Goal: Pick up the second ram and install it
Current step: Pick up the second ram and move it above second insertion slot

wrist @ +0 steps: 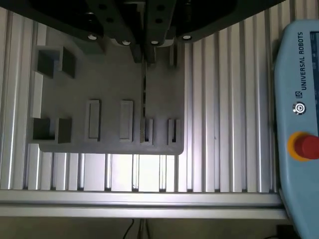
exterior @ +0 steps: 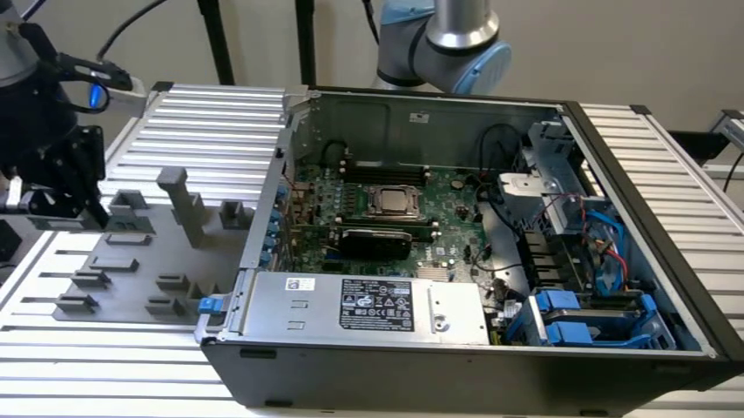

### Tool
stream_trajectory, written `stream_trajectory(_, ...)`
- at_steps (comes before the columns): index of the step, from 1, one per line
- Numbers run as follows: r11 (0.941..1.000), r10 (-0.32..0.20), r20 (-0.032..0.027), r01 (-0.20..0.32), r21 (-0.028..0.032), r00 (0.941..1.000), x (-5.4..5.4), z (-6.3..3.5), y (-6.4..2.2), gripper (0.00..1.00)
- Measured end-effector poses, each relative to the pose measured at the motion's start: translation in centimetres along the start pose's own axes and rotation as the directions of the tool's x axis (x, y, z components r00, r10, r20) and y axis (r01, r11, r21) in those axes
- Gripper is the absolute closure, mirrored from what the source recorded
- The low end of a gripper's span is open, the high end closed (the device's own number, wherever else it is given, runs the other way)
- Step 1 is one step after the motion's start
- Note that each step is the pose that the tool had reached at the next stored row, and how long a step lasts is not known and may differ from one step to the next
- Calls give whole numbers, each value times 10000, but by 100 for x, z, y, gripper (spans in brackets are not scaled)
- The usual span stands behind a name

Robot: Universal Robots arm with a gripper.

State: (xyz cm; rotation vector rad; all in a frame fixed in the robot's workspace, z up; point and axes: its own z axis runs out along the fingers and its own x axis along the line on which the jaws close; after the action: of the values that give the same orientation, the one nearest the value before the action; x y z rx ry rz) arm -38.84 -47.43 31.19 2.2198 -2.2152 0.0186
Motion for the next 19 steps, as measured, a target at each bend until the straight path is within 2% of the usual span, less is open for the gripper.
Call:
stream_trajectory(6, 10000, 1, -5, -1, 1, 10000, 4, -273, -57, 86)
stream_trajectory(10, 10000, 1, -6, -1, -1, 10000, 6, -455, -196, 86)
stream_trajectory(16, 10000, 1, -6, -1, -22, 10000, 11, -727, -470, 86)
stream_trajectory(19, 10000, 0, -5, -1, -41, 10000, 12, -833, -608, 86)
